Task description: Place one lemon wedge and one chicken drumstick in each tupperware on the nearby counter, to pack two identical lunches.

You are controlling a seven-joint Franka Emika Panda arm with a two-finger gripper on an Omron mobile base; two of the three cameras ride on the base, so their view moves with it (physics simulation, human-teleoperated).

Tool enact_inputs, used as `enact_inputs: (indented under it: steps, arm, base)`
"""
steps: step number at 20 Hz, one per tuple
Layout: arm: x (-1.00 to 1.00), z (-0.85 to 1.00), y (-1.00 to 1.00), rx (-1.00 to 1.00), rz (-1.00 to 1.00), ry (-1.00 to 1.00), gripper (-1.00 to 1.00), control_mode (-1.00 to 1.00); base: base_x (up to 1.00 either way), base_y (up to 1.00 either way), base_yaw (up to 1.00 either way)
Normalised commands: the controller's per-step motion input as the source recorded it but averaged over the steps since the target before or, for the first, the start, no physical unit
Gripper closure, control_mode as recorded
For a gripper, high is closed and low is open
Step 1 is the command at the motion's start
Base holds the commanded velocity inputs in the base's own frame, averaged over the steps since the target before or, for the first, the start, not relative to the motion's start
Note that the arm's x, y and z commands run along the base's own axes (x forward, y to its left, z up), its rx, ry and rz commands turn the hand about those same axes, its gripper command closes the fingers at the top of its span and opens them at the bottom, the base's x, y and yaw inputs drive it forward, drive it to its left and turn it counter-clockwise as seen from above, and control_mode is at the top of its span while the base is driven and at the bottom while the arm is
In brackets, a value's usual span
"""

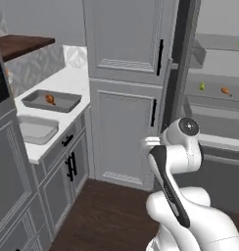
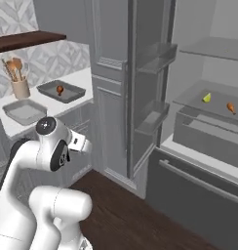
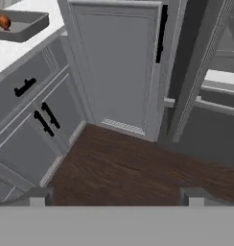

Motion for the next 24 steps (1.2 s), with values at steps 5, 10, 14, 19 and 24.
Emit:
enact_inputs:
  steps: [5, 10, 14, 19, 24]
  arm:
    - [0.00, 0.00, 0.00, 0.00, 0.00, 0.00, -1.00, 1.00]
    - [0.00, 0.00, 0.00, 0.00, 0.00, 0.00, -1.00, 1.00]
    - [0.00, 0.00, 0.00, 0.00, 0.00, 0.00, -1.00, 1.00]
    - [0.00, 0.00, 0.00, 0.00, 0.00, 0.00, -1.00, 1.00]
    - [0.00, 0.00, 0.00, 0.00, 0.00, 0.00, -1.00, 1.00]
  base:
    - [-0.06, -0.45, -0.54]
    - [-0.08, -0.92, -0.42]
    - [0.07, -0.64, -0.26]
    - [0.75, -0.05, -0.09]
    - [0.99, -0.03, -0.06]
